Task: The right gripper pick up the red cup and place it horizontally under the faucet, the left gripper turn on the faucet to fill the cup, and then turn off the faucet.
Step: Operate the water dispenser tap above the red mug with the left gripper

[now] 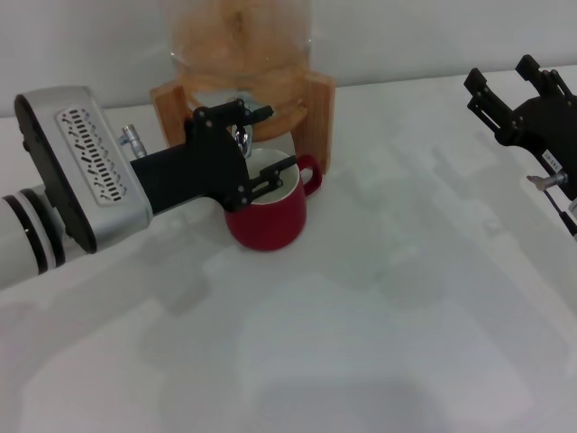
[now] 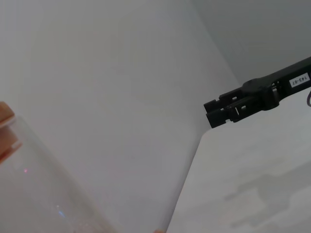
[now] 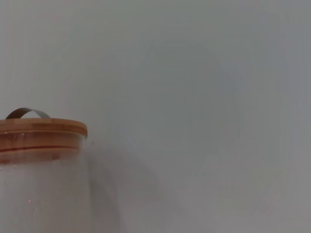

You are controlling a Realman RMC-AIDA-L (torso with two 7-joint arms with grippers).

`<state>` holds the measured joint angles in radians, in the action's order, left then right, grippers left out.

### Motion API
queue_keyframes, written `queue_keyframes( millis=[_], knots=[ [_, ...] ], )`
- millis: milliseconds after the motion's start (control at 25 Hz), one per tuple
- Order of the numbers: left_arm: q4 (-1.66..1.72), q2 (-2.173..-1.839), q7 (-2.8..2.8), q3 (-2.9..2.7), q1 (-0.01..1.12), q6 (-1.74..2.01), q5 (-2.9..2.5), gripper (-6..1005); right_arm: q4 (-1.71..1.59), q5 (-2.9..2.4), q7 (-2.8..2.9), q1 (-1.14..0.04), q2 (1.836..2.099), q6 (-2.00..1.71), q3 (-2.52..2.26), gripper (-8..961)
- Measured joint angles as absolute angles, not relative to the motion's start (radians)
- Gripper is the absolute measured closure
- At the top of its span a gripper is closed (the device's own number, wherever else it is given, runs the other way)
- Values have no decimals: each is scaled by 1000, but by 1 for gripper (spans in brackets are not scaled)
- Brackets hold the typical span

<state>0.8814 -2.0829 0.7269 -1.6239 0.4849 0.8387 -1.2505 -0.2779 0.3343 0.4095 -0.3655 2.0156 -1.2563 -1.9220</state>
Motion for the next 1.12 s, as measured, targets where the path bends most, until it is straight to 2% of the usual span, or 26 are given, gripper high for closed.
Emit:
queue_keyframes(
  millis=[1120],
  knots=[
    [854, -2083, 704, -1623, 524, 809, -1252, 401, -280, 334, 410, -365, 2016, -1256, -1922, 140]
  ],
)
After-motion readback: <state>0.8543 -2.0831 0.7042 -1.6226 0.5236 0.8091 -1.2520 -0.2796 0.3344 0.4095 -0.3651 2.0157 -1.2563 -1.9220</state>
